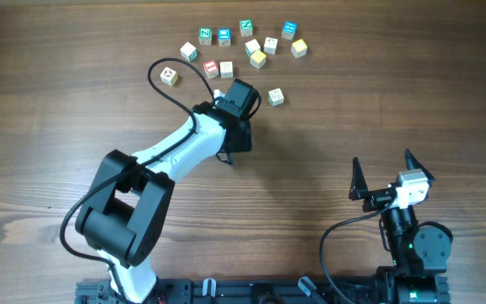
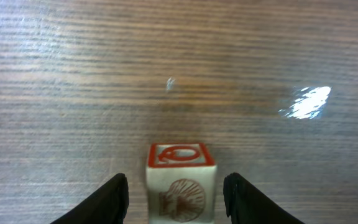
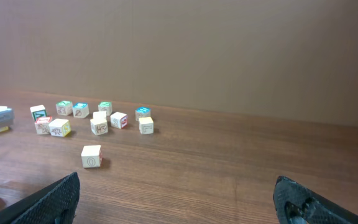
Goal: Form a tower
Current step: 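Lower the shell block onto the table and open the left gripper, then raise the left arm and move it toward the far block cluster, then grasp the white block with brown letter I using the left gripper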
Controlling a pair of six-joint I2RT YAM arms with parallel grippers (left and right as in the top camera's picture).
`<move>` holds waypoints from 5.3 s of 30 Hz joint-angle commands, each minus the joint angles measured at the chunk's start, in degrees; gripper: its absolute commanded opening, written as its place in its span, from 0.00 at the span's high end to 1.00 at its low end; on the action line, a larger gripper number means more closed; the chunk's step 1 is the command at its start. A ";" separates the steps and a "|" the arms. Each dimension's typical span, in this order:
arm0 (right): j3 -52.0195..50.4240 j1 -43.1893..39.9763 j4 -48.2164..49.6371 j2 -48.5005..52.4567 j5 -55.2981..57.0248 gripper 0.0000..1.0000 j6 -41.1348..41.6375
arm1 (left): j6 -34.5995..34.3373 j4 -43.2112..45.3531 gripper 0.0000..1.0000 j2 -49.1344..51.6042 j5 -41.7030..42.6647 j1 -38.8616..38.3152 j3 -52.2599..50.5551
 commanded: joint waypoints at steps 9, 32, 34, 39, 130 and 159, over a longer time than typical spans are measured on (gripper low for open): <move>-0.07 -0.24 0.31 -0.46 -0.68 0.00 0.83 | 7.96 -10.29 0.28 0.28 -0.15 5.16 11.52; -0.07 -0.24 0.31 -0.46 -0.68 0.00 0.83 | 8.87 -15.47 0.28 5.03 6.34 2.43 10.49; -0.07 -0.24 0.31 -0.46 -0.68 0.00 0.83 | 8.85 -11.08 0.28 5.03 6.12 1.84 7.32; -0.07 -0.24 0.31 -0.46 -0.68 0.00 0.83 | 8.81 -6.99 0.32 5.03 4.74 1.84 4.81; -0.07 -0.24 0.31 -0.46 -0.68 0.00 0.83 | 6.34 -18.18 0.96 38.71 0.94 10.14 71.60; -0.07 -0.24 0.31 -0.46 -0.68 0.00 0.83 | 6.10 -5.46 0.46 46.82 0.02 7.41 71.54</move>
